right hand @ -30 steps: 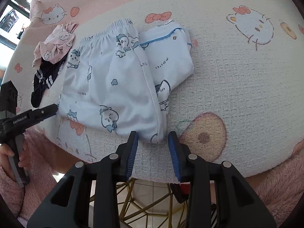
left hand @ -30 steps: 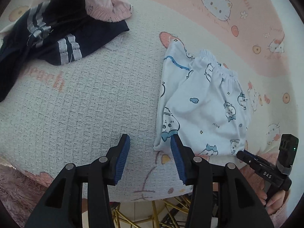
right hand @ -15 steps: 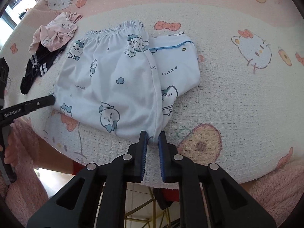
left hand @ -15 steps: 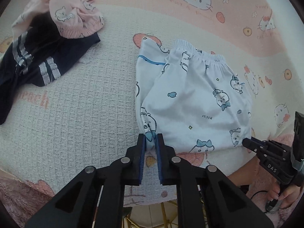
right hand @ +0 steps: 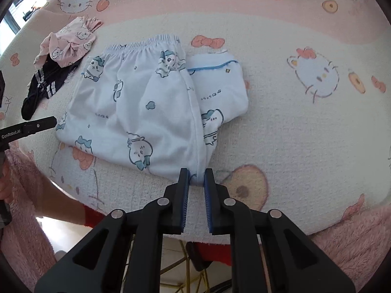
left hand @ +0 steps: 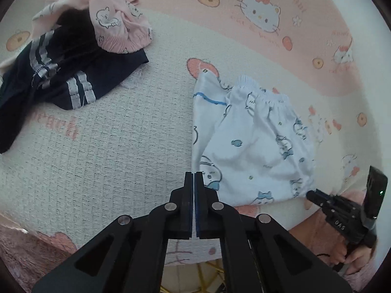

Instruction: Fold clothes

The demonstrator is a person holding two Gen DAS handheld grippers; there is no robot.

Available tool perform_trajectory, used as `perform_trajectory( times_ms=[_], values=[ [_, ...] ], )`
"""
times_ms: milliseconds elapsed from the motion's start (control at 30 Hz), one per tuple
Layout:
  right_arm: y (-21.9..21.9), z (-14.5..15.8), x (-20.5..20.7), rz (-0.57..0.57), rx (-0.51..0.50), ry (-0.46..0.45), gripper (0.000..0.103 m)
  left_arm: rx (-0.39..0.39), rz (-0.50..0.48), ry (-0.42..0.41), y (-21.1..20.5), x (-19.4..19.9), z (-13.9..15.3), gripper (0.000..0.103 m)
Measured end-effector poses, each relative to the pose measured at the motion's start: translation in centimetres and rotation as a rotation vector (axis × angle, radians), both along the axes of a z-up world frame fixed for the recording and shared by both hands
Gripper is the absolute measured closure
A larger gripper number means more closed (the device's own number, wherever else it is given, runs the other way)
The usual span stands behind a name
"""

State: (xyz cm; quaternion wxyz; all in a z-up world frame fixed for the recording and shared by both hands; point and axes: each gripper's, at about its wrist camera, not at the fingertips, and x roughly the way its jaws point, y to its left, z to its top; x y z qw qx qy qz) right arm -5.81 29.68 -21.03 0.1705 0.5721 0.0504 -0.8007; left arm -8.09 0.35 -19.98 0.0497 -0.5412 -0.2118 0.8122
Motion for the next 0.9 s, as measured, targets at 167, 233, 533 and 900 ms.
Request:
perform_trajectory(
  times_ms=[167, 233, 533, 900],
  values=[
    [-0.3, 0.4, 0.1, -0.002, -0.011, 0.013, 0.088, 0.002, -0.110, 0.054, 1.8, -0.4, 0.5, 0.099],
    [-0.4, 0.6, 0.1, -0.002, -0.011, 0.023, 0.088, -0.030, -0.183, 0.029, 3.3, 0.0, -0.4, 0.099],
    [0.3, -1.4, -1.1, -0.048, 0.096, -0.060, 0.087, -0.326, -0.213, -0.062, 4.5, 1.3, -1.1, 0.098],
    [1.8, -2.3, -0.7, -0.041, -0.170, -0.203, 0.078, -0.123, -0.450, 0.020, 14.0, 0.3, -0.3, 0.097]
  ],
)
